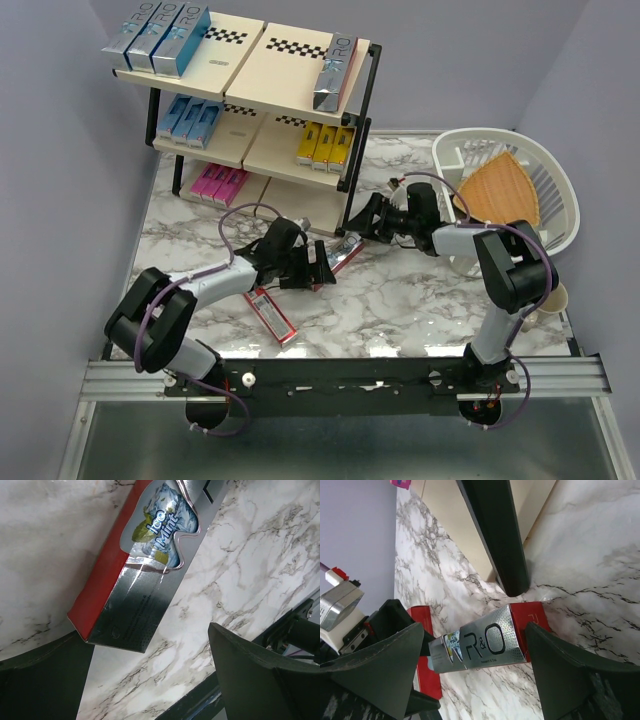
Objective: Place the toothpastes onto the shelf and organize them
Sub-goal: Pick up the toothpaste from the center of the board.
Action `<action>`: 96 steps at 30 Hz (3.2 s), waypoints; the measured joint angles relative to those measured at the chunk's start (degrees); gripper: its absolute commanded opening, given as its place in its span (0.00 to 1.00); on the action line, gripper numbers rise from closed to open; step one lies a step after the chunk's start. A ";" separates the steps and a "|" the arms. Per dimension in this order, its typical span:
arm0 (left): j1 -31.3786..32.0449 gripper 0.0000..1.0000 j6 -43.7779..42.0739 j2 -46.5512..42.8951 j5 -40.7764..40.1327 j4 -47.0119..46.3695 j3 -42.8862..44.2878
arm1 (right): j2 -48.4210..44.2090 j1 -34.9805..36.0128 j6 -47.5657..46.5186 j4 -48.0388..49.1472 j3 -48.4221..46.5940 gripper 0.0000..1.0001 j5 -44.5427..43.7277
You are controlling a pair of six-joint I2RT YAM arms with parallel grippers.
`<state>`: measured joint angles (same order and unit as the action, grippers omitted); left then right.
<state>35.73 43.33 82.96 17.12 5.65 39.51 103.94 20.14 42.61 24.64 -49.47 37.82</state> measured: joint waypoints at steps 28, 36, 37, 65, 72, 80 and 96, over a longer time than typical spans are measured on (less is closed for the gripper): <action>2.45 0.99 -12.09 -14.69 -6.10 0.83 -4.63 | -0.79 -0.22 -5.31 -8.04 -0.83 0.91 -4.70; 3.15 0.99 -22.45 -17.99 -14.16 -3.13 -10.03 | -2.54 -0.22 -8.52 -11.06 -1.49 0.92 -4.96; 3.15 0.99 -23.65 -18.03 -14.60 -4.17 -10.38 | -3.04 -0.22 -8.90 -11.37 -1.60 0.92 -5.01; 11.54 0.89 -37.18 4.55 -17.77 -10.71 -1.60 | -11.72 -0.68 -12.70 -15.37 0.17 0.92 -6.75; 15.06 0.79 -33.83 5.14 -24.06 -12.61 -1.29 | -11.82 -1.09 -12.70 -15.37 0.74 0.92 -6.99; 15.47 0.78 -29.62 5.40 -27.76 -16.02 -3.56 | -13.27 -1.14 -12.94 -15.63 1.90 0.92 -7.23; 17.51 0.49 -26.36 0.85 -29.09 -15.89 -6.69 | -16.59 -1.51 -14.34 -17.57 3.28 0.92 -8.81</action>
<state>53.23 16.97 83.81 -11.97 -10.24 32.82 87.35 18.63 28.27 7.07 -46.19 29.02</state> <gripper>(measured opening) 0.565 0.920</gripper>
